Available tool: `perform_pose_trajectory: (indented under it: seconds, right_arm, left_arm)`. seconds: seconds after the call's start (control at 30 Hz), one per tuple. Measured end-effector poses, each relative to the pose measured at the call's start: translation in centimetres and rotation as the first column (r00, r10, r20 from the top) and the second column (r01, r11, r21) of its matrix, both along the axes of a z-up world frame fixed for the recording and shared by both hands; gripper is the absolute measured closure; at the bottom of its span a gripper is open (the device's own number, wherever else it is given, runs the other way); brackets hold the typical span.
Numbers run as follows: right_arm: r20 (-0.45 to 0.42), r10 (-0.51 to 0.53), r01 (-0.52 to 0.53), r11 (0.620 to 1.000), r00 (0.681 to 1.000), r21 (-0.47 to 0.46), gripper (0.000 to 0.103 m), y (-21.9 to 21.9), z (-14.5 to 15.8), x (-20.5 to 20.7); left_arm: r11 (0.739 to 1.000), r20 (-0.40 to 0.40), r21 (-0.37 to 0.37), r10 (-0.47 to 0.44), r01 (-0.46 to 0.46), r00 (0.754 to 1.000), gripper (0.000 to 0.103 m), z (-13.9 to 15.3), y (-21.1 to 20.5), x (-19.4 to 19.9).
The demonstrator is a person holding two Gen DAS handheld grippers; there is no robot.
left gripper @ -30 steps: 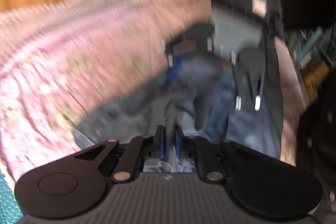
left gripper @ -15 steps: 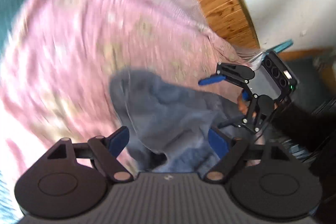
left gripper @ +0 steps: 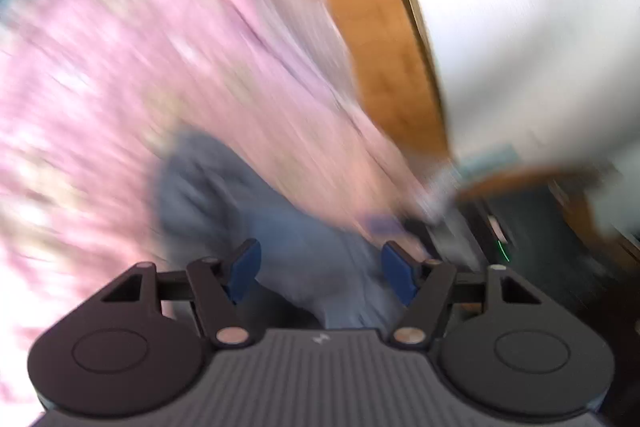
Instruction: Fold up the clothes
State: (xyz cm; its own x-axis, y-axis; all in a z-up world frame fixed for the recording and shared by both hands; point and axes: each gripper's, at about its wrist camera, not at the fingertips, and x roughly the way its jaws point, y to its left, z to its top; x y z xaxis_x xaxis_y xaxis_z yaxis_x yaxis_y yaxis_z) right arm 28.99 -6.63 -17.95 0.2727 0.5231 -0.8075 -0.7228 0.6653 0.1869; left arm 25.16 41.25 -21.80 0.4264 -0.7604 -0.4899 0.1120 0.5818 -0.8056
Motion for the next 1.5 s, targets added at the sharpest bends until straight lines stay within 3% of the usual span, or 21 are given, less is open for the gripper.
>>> perform_pose_trajectory:
  seconds: [0.07, 0.13, 0.2, 0.27, 0.33, 0.37, 0.43, 0.53, 0.6, 0.7, 0.83, 0.9, 0.97, 1.0, 1.03, 1.1, 1.13, 1.23, 1.33, 1.43, 1.5]
  right_arm:
    - [0.015, -0.136, 0.136, 0.991, 0.991, -0.004, 0.024, -3.7, 0.5, -1.7]
    - [0.012, -0.237, 0.237, 0.971, 0.971, -0.012, 0.052, -6.7, 0.8, -3.7]
    - [-0.007, -0.230, 0.230, 0.972, 0.973, -0.043, 0.055, -7.2, 0.4, -6.0]
    - [-0.001, -0.189, 0.189, 0.979, 0.982, -0.079, 0.056, -6.6, -0.6, -7.8]
    - [0.021, -0.181, 0.182, 0.973, 0.983, -0.139, 0.055, -6.5, -2.1, -8.8]
    - [0.028, -0.198, 0.200, 0.965, 0.980, -0.167, 0.055, -7.0, -2.8, -9.0]
    - [0.043, -0.257, 0.260, 0.947, 0.966, -0.189, 0.044, -9.6, -3.9, -9.5]
    - [0.077, -0.356, 0.364, 0.900, 0.931, -0.239, 0.043, -15.5, -4.6, -10.6]
    - [0.098, -0.449, 0.458, 0.848, 0.888, -0.266, 0.042, -19.7, -4.4, -11.4]
    - [0.130, -0.525, 0.540, 0.798, 0.841, -0.267, 0.044, -23.4, -2.7, -13.2]
    - [0.089, -0.461, 0.469, 0.874, 0.883, -0.125, 0.043, -22.2, -0.4, -16.8]
    - [0.054, -0.388, 0.391, 0.914, 0.920, -0.106, 0.041, -21.0, -1.1, -18.6]
    - [0.049, -0.383, 0.385, 0.908, 0.923, -0.162, 0.041, -22.3, -3.2, -20.0]
    - [0.048, -0.389, 0.391, 0.900, 0.920, -0.195, 0.042, -23.2, -4.4, -20.7]
    - [0.056, -0.422, 0.424, 0.881, 0.905, -0.210, 0.035, -25.1, -5.0, -21.4]
    - [0.087, -0.528, 0.534, 0.820, 0.845, -0.207, 0.029, -30.4, -5.3, -23.1]
    - [0.102, -0.578, 0.586, 0.784, 0.810, -0.205, 0.028, -33.0, -5.5, -23.9]
    - [0.079, -0.756, 0.756, 0.630, 0.649, -0.179, 0.032, -41.2, -4.5, -26.8]
    - [-0.016, -0.905, 0.903, 0.425, 0.424, -0.064, 0.033, -49.1, -3.7, -30.4]
    - [-0.182, -0.969, 0.985, 0.153, 0.165, 0.077, 0.031, -56.5, -3.6, -34.3]
    - [-0.342, -0.938, 0.988, -0.009, 0.045, 0.153, 0.031, -60.3, -5.0, -36.1]
  left_arm:
    - [0.980, 0.026, 0.139, 0.140, -0.143, 0.990, 0.035, 1.4, 0.6, -2.0]
    - [0.971, 0.122, 0.174, 0.144, -0.164, 0.982, 0.036, 4.3, -1.1, -4.5]
    - [0.982, 0.196, 0.174, 0.044, -0.079, 0.980, 0.035, 6.7, -4.7, -6.8]
    - [0.978, 0.191, 0.202, -0.083, 0.043, 0.978, 0.031, 7.3, -9.0, -7.6]
    - [0.942, 0.139, 0.307, -0.181, 0.132, 0.973, 0.031, 5.7, -13.6, -7.8]
    - [0.908, 0.102, 0.392, -0.202, 0.148, 0.974, 0.032, 4.2, -15.3, -7.7]
    - [0.839, 0.013, 0.536, -0.122, 0.097, 0.992, 0.053, 1.1, -15.4, -6.6]
    - [0.839, -0.026, 0.541, 0.086, -0.058, 0.996, 0.100, 0.1, -11.6, -5.3]
    - [0.835, -0.040, 0.529, 0.202, -0.150, 0.979, 0.097, 0.7, -9.3, -5.6]
    - [0.786, 0.042, 0.572, 0.257, -0.234, 0.965, 0.057, 4.3, -8.3, -9.0]
    - [0.841, 0.092, 0.515, 0.136, -0.164, 0.986, 0.049, 7.3, -11.5, -16.8]
    - [0.835, 0.057, 0.539, 0.093, -0.109, 0.994, 0.046, 6.2, -14.0, -19.8]
    - [0.790, -0.012, 0.604, 0.138, -0.102, 0.990, 0.047, 3.5, -14.7, -21.8]
    - [0.766, -0.045, 0.635, 0.162, -0.097, 0.986, 0.055, 2.1, -15.1, -22.8]
    - [0.764, -0.074, 0.635, 0.210, -0.116, 0.975, 0.072, 1.0, -14.6, -23.6]
    - [0.794, -0.096, 0.561, 0.345, -0.235, 0.934, 0.084, 0.3, -12.3, -25.0]
    - [0.792, -0.106, 0.541, 0.398, -0.283, 0.911, 0.095, 0.3, -11.5, -25.6]
    - [0.761, -0.083, 0.553, 0.455, -0.339, 0.886, 0.090, 1.4, -12.0, -27.6]
    - [0.729, -0.046, 0.564, 0.498, -0.389, 0.866, 0.067, 2.5, -13.7, -29.6]
    - [0.696, -0.034, 0.561, 0.561, -0.448, 0.827, 0.040, 3.0, -15.6, -30.6]
    - [0.688, -0.047, 0.537, 0.603, -0.488, 0.797, 0.039, 2.4, -16.5, -31.0]
